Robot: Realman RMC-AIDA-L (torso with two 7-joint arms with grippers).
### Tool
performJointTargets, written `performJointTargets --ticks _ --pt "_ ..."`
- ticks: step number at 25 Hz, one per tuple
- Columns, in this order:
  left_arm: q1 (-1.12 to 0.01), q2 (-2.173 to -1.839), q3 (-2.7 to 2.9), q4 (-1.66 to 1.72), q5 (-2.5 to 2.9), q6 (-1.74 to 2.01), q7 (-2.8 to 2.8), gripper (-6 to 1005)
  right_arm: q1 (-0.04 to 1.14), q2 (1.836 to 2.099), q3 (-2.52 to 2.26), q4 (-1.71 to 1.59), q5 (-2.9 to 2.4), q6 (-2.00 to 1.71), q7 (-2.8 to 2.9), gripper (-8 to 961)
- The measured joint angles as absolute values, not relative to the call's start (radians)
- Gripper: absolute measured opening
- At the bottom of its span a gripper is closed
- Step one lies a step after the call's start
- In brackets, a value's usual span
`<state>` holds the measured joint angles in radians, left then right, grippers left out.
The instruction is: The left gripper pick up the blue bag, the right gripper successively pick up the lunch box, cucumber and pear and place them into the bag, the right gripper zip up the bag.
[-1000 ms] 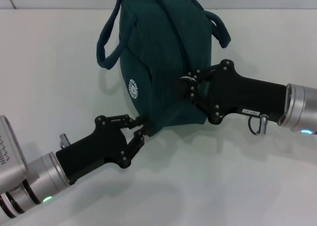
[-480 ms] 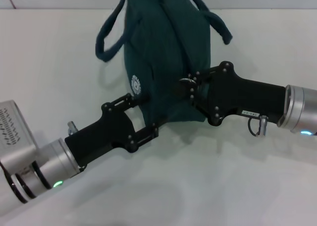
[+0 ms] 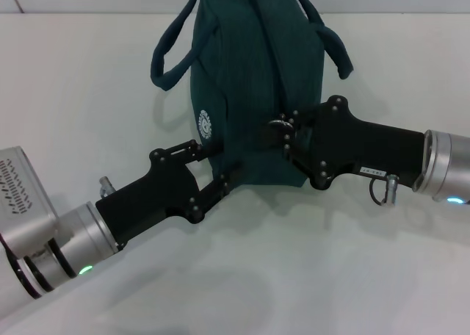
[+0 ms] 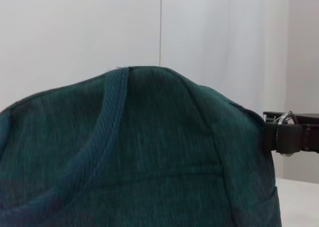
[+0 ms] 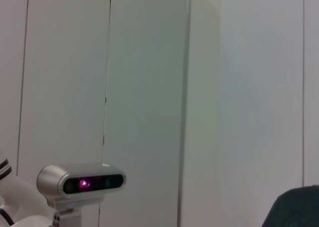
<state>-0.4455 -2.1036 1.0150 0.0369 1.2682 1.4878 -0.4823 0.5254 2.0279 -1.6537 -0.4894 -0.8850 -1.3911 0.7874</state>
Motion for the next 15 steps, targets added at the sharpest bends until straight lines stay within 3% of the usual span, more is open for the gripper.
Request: performJointTargets --ticks 4,10,15 --pt "-0.441 -2.103 1.014 0.035 1.268 1.487 -0.453 355 0.526 2.028 -1.654 -0.483 -0.885 -1.391 0.789 32" --pt "-0.435 -2.105 1.012 0.034 1.254 1.488 -0.430 149 0.530 2.023 -1.654 -0.465 -0.886 -1.395 0.854 32" --pt "-0.432 -2.105 1.013 0.034 1.250 1.492 -0.425 124 0.531 2.014 -1.652 -0.465 -0.902 -1.393 0.941 31"
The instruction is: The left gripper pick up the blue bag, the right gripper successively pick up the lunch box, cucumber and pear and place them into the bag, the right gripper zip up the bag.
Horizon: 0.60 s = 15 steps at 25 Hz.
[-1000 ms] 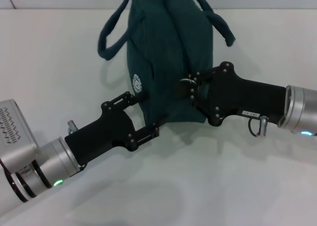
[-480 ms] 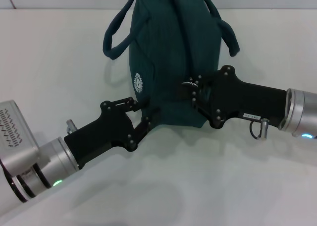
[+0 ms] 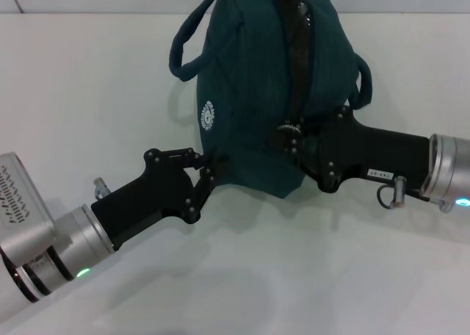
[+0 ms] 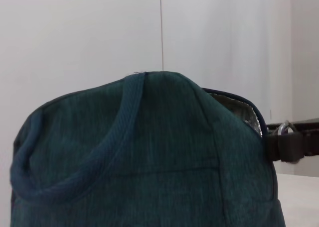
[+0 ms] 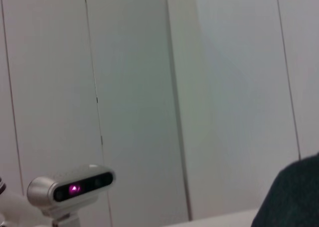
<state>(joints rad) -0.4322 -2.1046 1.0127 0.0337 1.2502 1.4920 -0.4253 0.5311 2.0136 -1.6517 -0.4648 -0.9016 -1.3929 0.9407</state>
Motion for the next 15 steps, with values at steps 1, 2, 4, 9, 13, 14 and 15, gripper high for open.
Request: performJointTargets --ticks 1,2,4,9,13,14,15 --pt "-0.432 -2.105 1.013 0.034 1.250 1.492 -0.425 119 0.531 2.014 -1.651 -0.465 -0.914 -1.391 0.956 39" --pt "-0.432 -2.105 1.012 0.034 1.250 1.493 -0.425 114 0.531 2.013 -1.650 -0.466 -0.927 -1.389 0.970 48" --pt "-0.433 -2.105 1.012 0.035 1.250 1.494 -0.424 104 0.532 2.012 -1.646 -0.473 -0.966 -1.389 1.009 64" --pt "-0.435 -2.105 1.015 0.034 1.250 1.495 -0.406 71 0.528 2.007 -1.641 -0.508 -1.023 -1.394 1.060 173" --pt "-0.432 -2.105 1.017 0.034 1.252 1.495 -0.403 57 0.514 2.006 -1.633 -0.529 -1.027 -1.388 1.061 247" --pt "-0.433 -2.105 1.017 0.034 1.252 1.495 -0.403 56 0.512 2.002 -1.631 -0.532 -1.028 -1.388 1.062 253" --pt "-0.433 -2.105 1.017 0.034 1.252 1.495 -0.403 56 0.511 1.998 -1.630 -0.532 -1.028 -1.388 1.065 260"
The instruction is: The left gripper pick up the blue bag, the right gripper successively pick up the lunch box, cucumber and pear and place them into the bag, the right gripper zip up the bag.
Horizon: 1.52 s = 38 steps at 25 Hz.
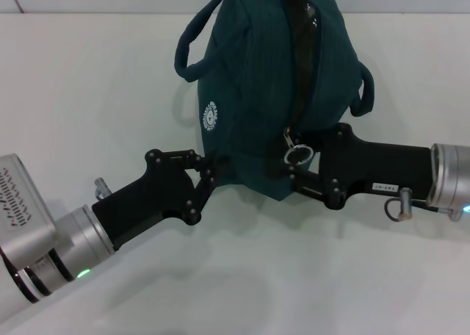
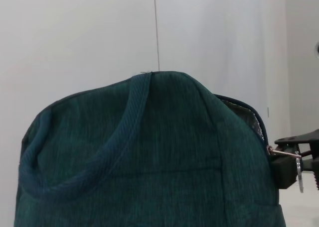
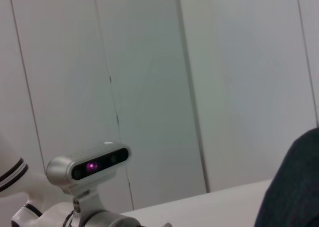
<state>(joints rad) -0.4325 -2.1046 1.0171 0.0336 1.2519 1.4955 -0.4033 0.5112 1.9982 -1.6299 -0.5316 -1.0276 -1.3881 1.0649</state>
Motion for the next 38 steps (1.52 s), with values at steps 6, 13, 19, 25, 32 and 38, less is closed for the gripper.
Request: performJointTargets --ticks 6,13,19,25,32,38 --pt "-0.436 -2.105 1.017 0.034 1.252 1.499 -0.407 56 0.510 1.981 -1.629 -0.522 -1.028 -1.388 1.085 261" --pt "-0.435 -2.105 1.017 0.034 1.252 1.499 -0.408 56 0.498 1.969 -1.628 -0.519 -1.029 -1.385 1.089 255" --pt "-0.434 -2.105 1.017 0.034 1.252 1.499 -0.409 56 0.493 1.963 -1.627 -0.518 -1.029 -1.371 1.104 248" --pt "-0.434 -2.105 1.017 0.034 1.254 1.499 -0.409 56 0.486 1.962 -1.627 -0.519 -1.034 -1.371 1.107 242" --pt "-0.434 -2.105 1.017 0.034 1.257 1.498 -0.408 57 0.493 1.967 -1.628 -0.520 -1.045 -1.363 1.108 240" --pt "-0.434 -2.105 1.017 0.034 1.256 1.497 -0.407 57 0.495 1.975 -1.631 -0.529 -1.089 -1.336 1.115 239"
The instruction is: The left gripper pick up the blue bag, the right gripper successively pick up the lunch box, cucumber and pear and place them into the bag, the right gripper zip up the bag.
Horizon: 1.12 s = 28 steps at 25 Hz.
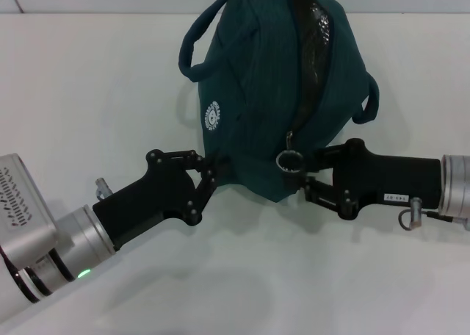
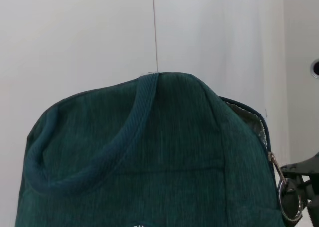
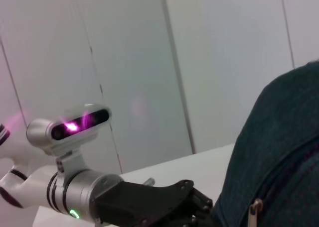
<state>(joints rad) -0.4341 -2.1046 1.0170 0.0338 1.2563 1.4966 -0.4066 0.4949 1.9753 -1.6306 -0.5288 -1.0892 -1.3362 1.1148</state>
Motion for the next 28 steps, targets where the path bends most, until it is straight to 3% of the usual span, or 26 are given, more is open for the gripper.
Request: performJointTargets --ticks 4,12,16,22,28 --pt "-0.435 -2.105 1.017 0.034 1.256 1.496 -0.407 57 0.501 1.976 -1.630 -0.529 -1.100 -1.337 1.112 238" --pt "-0.436 -2.105 1.017 0.034 1.253 1.493 -0.407 57 0.495 1.983 -1.622 -0.549 -1.104 -1.341 1.055 17" --pt "-0.438 -2.105 1.016 0.034 1.252 1.489 -0.409 56 0.485 1.989 -1.572 -0.555 -1.104 -1.369 1.022 17" --pt "-0.434 -2.102 1.016 0.034 1.255 1.488 -0.405 55 0.442 2.018 -1.429 -0.556 -1.097 -1.446 0.920 17" --pt "-0.434 -2.102 1.017 0.034 1.253 1.488 -0.404 54 0.442 2.022 -1.417 -0.547 -1.062 -1.450 0.881 17"
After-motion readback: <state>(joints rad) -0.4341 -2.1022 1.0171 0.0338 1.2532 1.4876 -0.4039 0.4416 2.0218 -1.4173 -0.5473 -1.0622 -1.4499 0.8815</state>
